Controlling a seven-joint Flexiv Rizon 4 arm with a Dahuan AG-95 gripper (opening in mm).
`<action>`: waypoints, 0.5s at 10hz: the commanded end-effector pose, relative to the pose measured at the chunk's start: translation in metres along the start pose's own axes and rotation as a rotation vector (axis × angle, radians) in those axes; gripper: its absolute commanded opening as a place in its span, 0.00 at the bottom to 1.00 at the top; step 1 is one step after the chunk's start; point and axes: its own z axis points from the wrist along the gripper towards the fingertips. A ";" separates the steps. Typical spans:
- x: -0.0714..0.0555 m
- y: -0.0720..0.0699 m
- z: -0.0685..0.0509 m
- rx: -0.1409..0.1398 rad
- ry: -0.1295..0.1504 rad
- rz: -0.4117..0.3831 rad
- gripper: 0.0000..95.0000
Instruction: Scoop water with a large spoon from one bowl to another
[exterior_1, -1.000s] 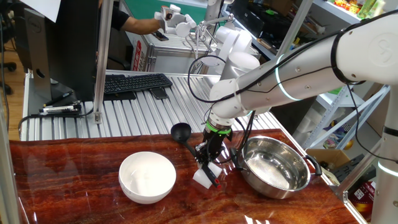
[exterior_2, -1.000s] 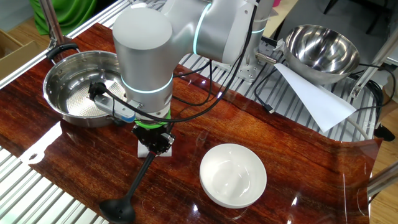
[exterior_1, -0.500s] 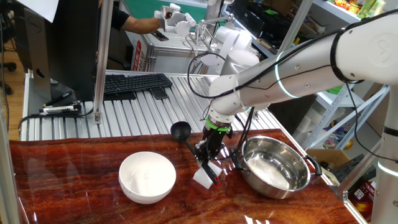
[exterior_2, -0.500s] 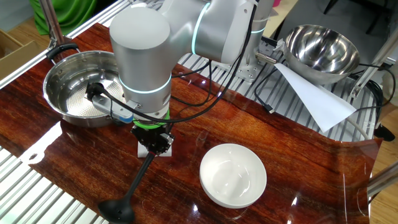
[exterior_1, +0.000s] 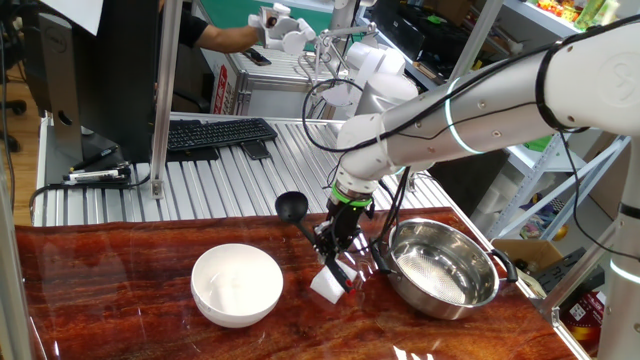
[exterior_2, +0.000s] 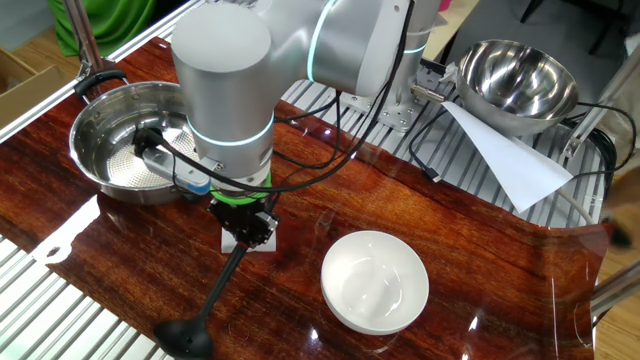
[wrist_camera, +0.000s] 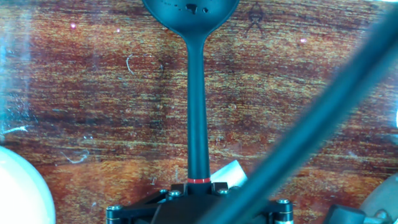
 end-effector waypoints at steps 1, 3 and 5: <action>-0.001 0.002 -0.005 0.003 0.002 0.005 0.00; 0.000 0.004 -0.011 0.001 0.010 0.009 0.00; 0.000 0.003 -0.019 -0.011 0.019 0.015 0.00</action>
